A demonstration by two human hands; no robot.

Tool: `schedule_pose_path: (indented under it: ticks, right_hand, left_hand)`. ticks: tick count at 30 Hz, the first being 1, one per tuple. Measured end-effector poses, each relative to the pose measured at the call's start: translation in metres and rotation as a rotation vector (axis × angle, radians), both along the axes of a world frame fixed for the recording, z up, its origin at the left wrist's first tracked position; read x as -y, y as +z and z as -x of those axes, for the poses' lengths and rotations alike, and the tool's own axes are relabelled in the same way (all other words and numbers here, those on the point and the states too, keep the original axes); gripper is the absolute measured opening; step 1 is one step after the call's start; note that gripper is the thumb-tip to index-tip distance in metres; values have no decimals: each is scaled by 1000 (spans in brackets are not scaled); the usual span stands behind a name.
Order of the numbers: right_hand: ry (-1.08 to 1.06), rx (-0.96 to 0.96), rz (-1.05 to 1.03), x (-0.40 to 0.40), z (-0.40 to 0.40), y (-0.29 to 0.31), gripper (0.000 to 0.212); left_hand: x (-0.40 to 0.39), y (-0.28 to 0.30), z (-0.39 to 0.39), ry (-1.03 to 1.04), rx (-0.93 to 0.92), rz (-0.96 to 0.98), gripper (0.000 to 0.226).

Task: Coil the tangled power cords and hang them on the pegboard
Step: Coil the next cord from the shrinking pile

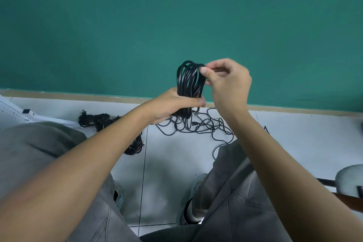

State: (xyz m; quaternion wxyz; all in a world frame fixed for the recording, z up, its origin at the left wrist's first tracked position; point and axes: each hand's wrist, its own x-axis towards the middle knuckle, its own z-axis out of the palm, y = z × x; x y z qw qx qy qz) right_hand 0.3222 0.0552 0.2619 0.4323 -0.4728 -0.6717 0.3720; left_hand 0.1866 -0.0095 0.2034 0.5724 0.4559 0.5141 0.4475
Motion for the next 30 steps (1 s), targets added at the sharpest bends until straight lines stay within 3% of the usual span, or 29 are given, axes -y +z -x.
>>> schedule_pose_path:
  ticks: [3,5,9,12,16,18,20,23,24,27,28,30]
  right_hand:
    - [-2,101,-72,-3,4,-6,12]
    - [38,105,-5,-1,4,-13,16]
    - [363,20,396,17,0,-39,56]
    - [546,115,506,36,-8,-59,72]
    - [614,270,490,40,-18,-70,40]
    - [639,303,436,38,-25,-70,18]
    - [633,282,343,35,-30,-59,6]
    - [554,214,214,26,-28,-33,21]
    - [511,184,165,23,-26,-25,20]
    - [335,94,102,14,-21,-8,15]
    - [279,82,96,13,-19,-5,21]
    - [184,114,63,10,-17,-4,35]
  left_hand:
    - [2,0,1,-12,67,30,29]
    - [5,3,-2,26,156,55,19]
    - [2,12,2,169,388,22,25]
    - [-4,13,18,353,469,55,27]
    - [-9,7,32,591,376,60,31]
    - [-12,4,39,616,204,51,36]
    - [-14,-2,44,548,-3,32,41]
    - [-11,-6,34,408,-191,-25,39]
    - [-9,-6,28,363,-197,-35,41]
    - [-2,2,14,207,-64,-9,74]
    - [1,3,12,147,-10,-1,74]
    - [4,5,8,20,91,-6,49]
